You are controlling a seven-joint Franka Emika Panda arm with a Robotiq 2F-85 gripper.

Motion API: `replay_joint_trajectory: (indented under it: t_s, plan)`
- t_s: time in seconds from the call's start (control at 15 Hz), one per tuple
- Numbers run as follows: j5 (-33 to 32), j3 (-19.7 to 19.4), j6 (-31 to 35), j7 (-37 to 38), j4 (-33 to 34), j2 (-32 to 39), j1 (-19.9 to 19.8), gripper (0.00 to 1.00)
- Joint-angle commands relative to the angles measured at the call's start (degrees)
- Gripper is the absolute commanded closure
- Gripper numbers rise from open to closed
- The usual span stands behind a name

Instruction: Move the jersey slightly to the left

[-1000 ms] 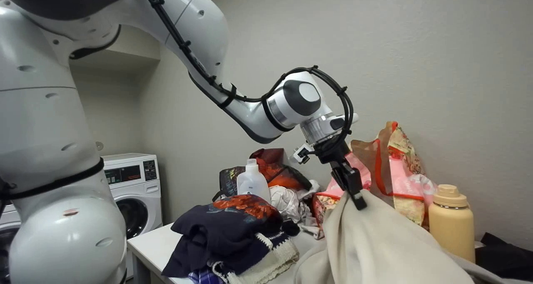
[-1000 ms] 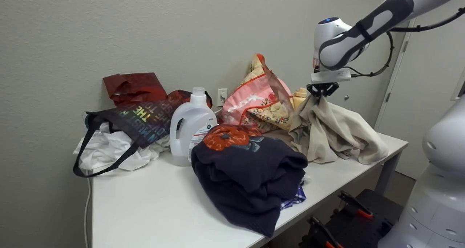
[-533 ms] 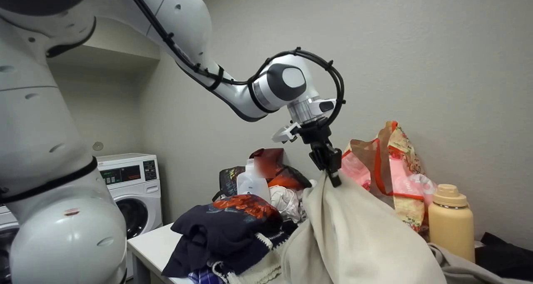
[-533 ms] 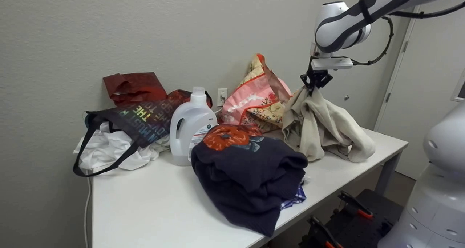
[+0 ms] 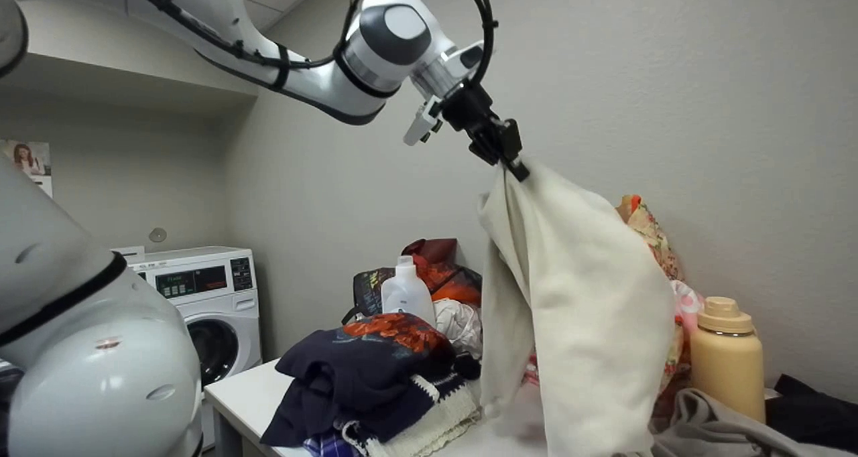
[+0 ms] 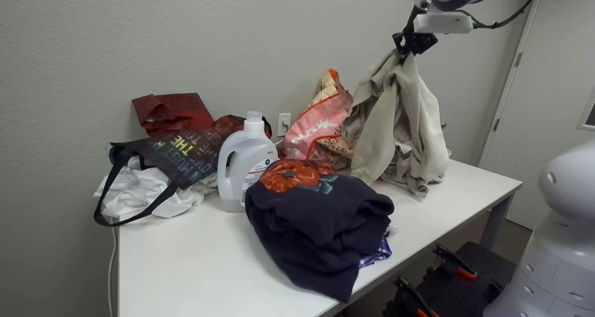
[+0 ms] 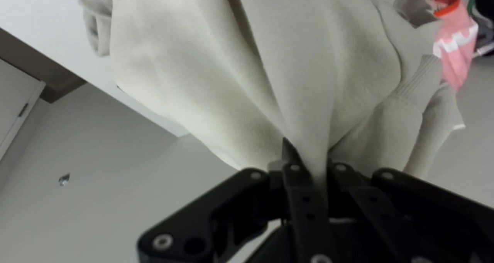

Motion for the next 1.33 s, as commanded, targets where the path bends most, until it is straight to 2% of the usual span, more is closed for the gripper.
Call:
replay_joint_trajectory:
  t_s: [0.0, 0.2, 0.33, 0.53, 0.67, 0.87, 1.0, 1.13, 1.27]
  plan:
    - [0.69, 2.80, 3.77, 1.69, 4.51, -2.99, -2.47, 0.98]
    - [1.40, 4.37, 9.48, 6.88, 5.76, -3.12, -5.50, 0.98]
    - [-1.56, 6.62, 14.61, 12.11, 3.73, -1.60, -9.90, 0.98]
    - [-9.28, 10.54, 14.05, 16.64, -1.91, 1.65, -16.53, 0.98]
    - [-15.38, 11.91, 12.24, 20.49, -5.27, 4.53, -18.78, 0.98]
    - [-21.79, 9.70, 10.21, 25.19, -7.87, 11.00, -16.60, 0.98]
    - [-19.97, 6.55, 9.11, 23.15, -8.13, 14.52, -12.37, 0.98]
    - [-13.45, 2.77, 8.68, 16.74, -8.16, 18.06, -7.46, 0.98]
    - [-8.57, 0.93, 7.22, 12.43, -8.27, 20.62, -4.63, 0.98]
